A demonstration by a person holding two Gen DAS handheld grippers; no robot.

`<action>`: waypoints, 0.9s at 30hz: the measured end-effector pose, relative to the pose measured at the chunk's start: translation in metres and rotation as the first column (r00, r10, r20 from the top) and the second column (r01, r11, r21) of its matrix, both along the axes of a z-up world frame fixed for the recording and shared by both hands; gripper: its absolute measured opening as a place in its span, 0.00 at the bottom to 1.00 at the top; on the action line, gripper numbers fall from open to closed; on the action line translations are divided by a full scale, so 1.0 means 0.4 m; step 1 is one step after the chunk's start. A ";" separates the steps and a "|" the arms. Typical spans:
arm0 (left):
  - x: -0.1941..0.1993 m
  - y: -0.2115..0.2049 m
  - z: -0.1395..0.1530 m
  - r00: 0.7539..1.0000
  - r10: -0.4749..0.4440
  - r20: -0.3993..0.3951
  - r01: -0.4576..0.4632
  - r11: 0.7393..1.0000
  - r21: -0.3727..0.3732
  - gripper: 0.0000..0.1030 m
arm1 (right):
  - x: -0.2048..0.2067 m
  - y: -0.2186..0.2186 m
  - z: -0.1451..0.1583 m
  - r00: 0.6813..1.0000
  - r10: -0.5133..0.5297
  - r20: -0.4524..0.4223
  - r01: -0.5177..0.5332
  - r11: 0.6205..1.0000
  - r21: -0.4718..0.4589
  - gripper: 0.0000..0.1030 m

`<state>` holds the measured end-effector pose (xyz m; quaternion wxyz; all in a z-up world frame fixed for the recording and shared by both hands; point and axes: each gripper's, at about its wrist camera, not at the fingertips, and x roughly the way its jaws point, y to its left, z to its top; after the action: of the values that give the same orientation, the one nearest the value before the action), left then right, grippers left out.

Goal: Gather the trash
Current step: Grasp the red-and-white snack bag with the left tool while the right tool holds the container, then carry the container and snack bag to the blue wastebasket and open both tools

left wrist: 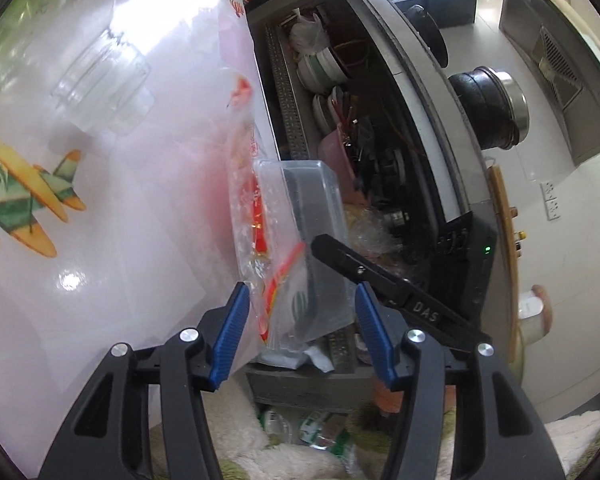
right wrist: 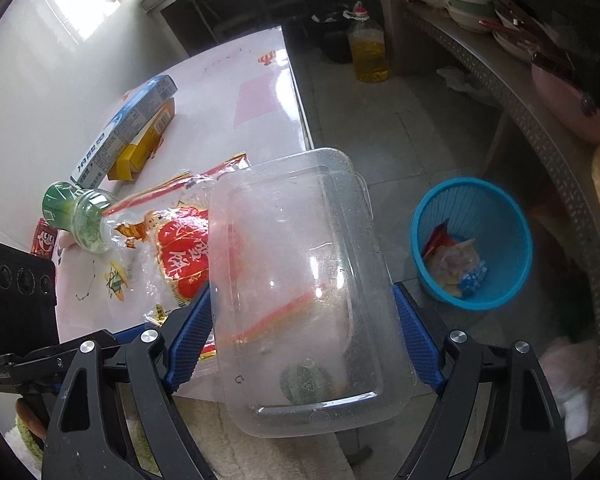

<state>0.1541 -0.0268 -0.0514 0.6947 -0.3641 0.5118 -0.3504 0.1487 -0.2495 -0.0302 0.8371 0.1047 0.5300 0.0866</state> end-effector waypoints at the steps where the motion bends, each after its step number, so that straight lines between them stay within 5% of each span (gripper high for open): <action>1: -0.001 -0.002 0.000 1.000 -0.001 -0.002 0.001 1.000 0.005 0.51 | 0.001 -0.002 -0.002 1.000 0.002 -0.003 -0.002 1.000 0.004 0.78; 6: 0.002 -0.035 0.024 0.999 0.009 0.041 -0.015 0.991 0.132 0.48 | 0.003 -0.004 -0.010 1.000 0.009 -0.011 -0.009 1.000 0.021 0.78; 11: 0.006 -0.066 0.043 0.991 -0.011 0.132 -0.031 0.948 0.316 0.48 | 0.005 -0.007 -0.017 1.000 0.014 -0.019 -0.013 0.999 0.034 0.78; 17: 0.006 -0.083 0.034 0.989 -0.025 0.146 -0.028 0.937 0.349 0.39 | 0.004 -0.014 -0.020 1.000 0.020 -0.021 -0.019 0.999 0.039 0.78; 22: 0.013 -0.079 0.018 0.991 -0.014 0.132 -0.041 0.915 0.400 0.11 | 0.008 -0.019 -0.019 1.000 0.016 -0.022 -0.015 0.998 0.053 0.78; 27: 0.012 -0.067 0.030 0.989 0.000 0.145 -0.057 0.921 0.385 0.09 | 0.006 -0.054 -0.002 1.000 -0.009 -0.010 0.010 0.994 0.111 0.77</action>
<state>0.1589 -0.0535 -0.0395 0.7929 -0.2006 0.5149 -0.2569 0.1513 -0.2710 -0.0311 0.8279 0.1537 0.5277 0.1115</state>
